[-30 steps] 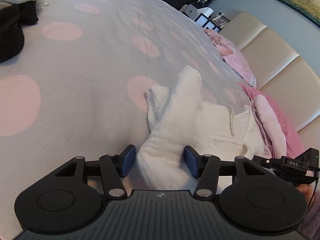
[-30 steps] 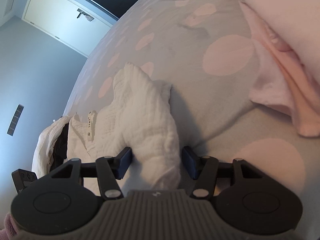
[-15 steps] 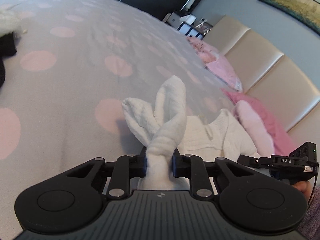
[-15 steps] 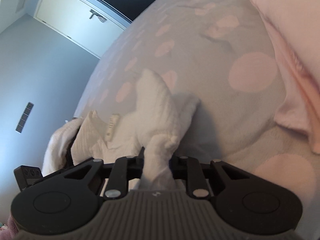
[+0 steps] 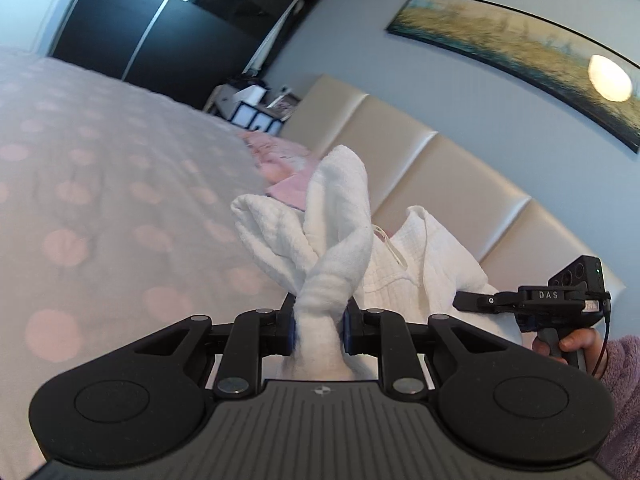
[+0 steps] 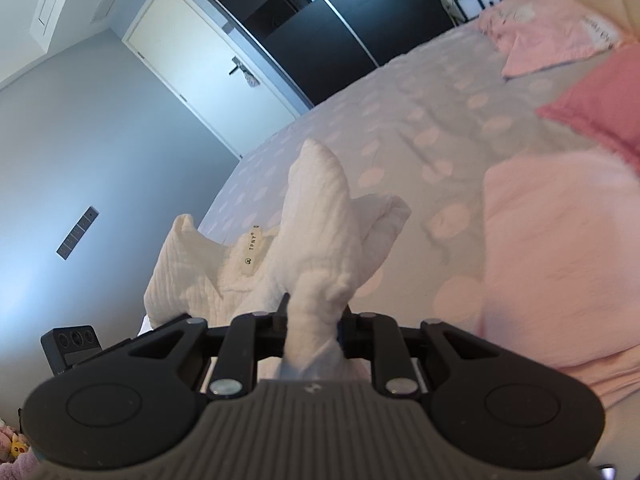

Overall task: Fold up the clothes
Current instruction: 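Lift the folded white garment with both grippers and carry it toward the pink pillow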

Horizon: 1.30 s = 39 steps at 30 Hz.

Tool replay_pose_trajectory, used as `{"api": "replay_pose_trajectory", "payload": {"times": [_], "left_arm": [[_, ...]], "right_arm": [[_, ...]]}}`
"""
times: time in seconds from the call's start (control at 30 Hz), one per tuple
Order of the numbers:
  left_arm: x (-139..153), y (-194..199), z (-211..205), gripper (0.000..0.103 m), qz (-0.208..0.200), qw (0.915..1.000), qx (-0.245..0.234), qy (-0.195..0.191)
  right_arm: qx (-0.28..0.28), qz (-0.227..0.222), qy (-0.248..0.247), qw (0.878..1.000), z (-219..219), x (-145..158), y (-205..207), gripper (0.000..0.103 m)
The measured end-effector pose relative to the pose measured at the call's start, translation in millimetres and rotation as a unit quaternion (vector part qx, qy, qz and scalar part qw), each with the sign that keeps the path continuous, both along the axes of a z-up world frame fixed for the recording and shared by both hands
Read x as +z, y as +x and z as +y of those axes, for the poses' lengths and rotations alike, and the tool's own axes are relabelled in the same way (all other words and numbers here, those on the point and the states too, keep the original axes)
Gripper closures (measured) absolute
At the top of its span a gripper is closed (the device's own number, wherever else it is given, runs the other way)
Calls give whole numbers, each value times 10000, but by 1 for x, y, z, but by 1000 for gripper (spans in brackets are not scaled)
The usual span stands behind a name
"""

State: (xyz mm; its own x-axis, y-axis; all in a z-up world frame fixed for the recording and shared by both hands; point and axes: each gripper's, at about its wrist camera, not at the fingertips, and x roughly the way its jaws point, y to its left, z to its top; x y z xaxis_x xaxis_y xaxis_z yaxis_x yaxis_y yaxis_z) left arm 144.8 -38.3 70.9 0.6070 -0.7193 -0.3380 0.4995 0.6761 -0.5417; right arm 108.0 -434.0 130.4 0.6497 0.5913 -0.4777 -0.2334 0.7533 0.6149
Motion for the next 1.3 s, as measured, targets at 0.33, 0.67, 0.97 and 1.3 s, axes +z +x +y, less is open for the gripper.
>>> {"api": "replay_pose_trajectory", "payload": {"times": [0.33,0.67,0.97,1.3], "left_arm": [[28,48,-103,86,-57,9987,-337,-388],[-36,106,-184,86,276,9980,-516,-246],[-114,147,-207,86,756,9956,-552,-74],[-170,171,-217,85,1214,9919,-380,46]], "right_arm": [[-511,-155,67,9985,-117,48,5,81],[-844,117,272,9960,-202,-15,67,81],[-1003,468,549,9923,-237,-112,116,81],[-1397,1070,435,9834,-249,-189,145,80]]}}
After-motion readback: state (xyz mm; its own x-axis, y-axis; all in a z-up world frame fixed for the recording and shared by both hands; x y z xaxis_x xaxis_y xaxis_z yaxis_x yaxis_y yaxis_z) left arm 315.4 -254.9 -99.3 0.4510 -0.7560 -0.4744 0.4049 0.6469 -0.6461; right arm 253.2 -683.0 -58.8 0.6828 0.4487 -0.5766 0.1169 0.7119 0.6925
